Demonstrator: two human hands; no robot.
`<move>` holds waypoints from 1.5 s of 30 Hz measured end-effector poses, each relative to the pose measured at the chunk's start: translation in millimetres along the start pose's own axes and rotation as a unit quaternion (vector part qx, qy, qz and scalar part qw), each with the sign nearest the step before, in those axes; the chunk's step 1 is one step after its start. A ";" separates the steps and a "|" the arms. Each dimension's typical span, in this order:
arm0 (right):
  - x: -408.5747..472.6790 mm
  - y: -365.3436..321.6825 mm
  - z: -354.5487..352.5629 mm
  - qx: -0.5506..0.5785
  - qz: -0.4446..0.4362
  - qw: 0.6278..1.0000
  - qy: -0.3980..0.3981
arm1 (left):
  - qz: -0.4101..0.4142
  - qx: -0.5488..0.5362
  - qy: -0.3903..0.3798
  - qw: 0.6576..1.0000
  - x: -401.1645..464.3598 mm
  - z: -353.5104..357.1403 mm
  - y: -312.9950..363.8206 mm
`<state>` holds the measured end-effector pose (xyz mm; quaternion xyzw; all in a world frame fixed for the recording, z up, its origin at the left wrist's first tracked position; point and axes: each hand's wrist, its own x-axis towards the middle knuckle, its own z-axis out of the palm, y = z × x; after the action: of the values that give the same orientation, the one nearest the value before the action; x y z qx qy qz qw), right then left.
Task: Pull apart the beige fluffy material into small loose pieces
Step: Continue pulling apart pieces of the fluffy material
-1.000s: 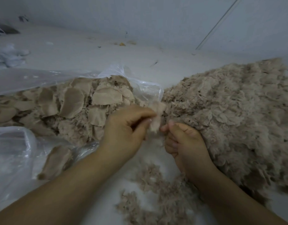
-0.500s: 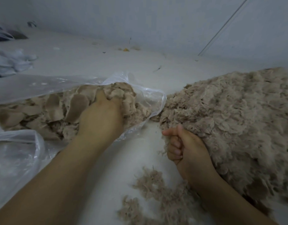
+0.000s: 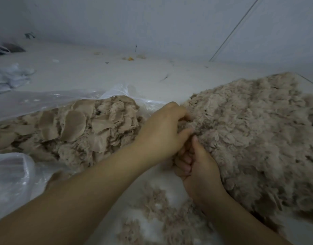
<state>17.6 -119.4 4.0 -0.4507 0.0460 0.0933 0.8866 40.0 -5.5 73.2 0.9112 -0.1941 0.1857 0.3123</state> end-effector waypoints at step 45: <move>4.7 0.6 -6.3 -0.072 -0.028 0.989 -0.127 | 0.079 -0.201 0.195 0.957 -69.4 18.4 -31.3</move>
<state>22.1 -123.5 -1.0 -0.4993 -0.0866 0.1278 0.8526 -0.8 22.0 12.2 0.7576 -0.2345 0.3408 0.5049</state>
